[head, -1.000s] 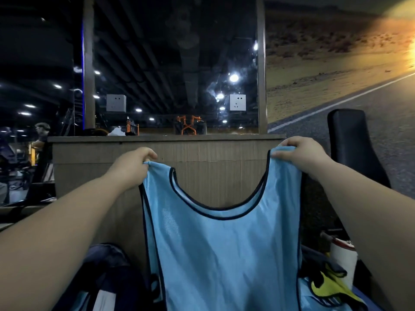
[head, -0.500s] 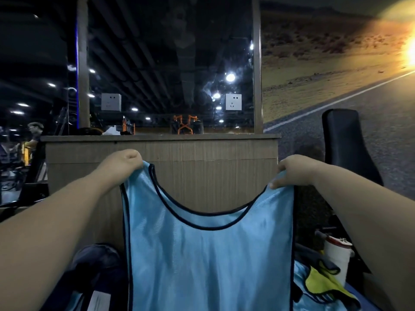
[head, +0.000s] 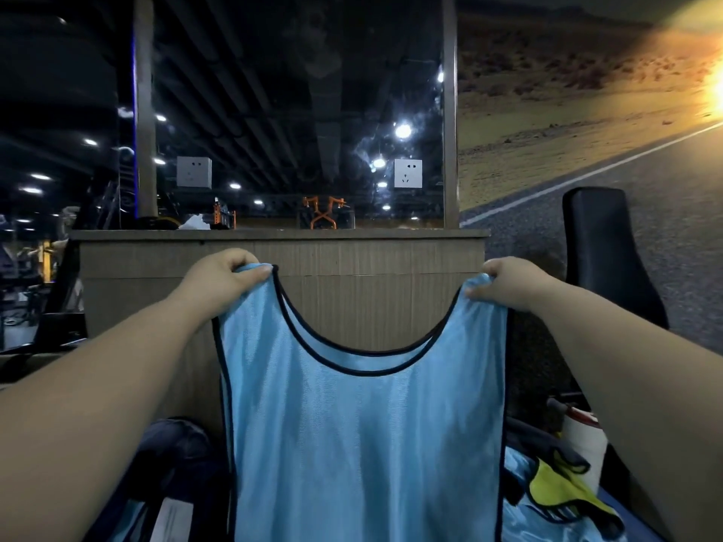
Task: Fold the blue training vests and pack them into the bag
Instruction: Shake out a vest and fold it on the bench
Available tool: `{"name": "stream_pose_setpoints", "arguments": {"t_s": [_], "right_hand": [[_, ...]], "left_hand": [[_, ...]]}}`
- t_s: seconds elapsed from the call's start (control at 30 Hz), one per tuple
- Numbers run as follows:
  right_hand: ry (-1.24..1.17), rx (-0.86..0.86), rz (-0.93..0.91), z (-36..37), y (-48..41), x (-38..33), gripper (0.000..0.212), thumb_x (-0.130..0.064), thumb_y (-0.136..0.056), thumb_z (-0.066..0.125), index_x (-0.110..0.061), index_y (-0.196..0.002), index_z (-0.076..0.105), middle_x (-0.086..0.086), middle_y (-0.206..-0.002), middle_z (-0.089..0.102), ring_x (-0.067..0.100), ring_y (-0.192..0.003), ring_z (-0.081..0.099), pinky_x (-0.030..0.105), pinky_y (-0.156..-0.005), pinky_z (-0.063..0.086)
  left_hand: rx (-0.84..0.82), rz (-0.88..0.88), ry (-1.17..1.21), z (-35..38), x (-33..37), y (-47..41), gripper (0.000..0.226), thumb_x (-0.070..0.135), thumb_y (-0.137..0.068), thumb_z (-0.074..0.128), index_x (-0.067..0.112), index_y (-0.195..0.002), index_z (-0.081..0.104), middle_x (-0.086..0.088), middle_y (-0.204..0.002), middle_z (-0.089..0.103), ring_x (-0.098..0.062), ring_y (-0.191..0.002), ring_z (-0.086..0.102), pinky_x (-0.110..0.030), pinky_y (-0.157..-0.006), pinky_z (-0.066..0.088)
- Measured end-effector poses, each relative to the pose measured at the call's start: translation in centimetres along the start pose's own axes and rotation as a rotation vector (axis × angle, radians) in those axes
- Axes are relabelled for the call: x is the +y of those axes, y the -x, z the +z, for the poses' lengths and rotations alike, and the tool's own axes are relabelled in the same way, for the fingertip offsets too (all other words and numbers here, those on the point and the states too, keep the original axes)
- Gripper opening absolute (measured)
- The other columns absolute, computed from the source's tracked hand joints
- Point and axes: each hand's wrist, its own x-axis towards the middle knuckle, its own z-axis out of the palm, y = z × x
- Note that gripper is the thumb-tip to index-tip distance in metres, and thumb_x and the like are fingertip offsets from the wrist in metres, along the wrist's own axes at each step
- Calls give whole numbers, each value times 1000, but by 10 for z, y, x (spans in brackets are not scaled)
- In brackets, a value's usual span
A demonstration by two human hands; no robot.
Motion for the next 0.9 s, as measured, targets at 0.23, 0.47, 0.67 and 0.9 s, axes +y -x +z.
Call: {"name": "stream_pose_setpoints", "arguments": {"t_s": [0.23,0.47,0.67,0.9], "right_hand": [[-147,144,3,2,4,-39,30,-37,-86,71,-12,-84,55,-1,-86,57,17,-79,53,30,-60,39],[-453,102,-47,14,18,-85,11,-19,-95,54,-27,-88,57,-1,-89,56,16,-70,51,26,-55,44],[-674,-62,-5,28,35,-124,29,-3,-95,42,-18,-88,66,5,-91,65,16,-67,57,20,-45,44],[-759,-110,6,35,42,-135,22,-4,-89,59,0,-108,67,18,-101,69,26,-81,71,41,-75,62]], "left_hand": [[-78,-79,-13,25,27,1,25,42,-90,65,17,-89,68,-9,-96,68,-19,-77,57,-30,-68,43],[-204,-299,565,45,64,10,9,18,-91,67,11,-86,65,-9,-84,67,-20,-72,62,-31,-68,55],[-238,-314,782,69,88,22,7,2,-92,60,8,-90,59,-7,-74,63,-14,-63,60,-25,-58,53],[-85,-283,627,81,82,18,25,8,-81,70,18,-100,58,-10,-105,65,-26,-98,64,-42,-86,56]]}}
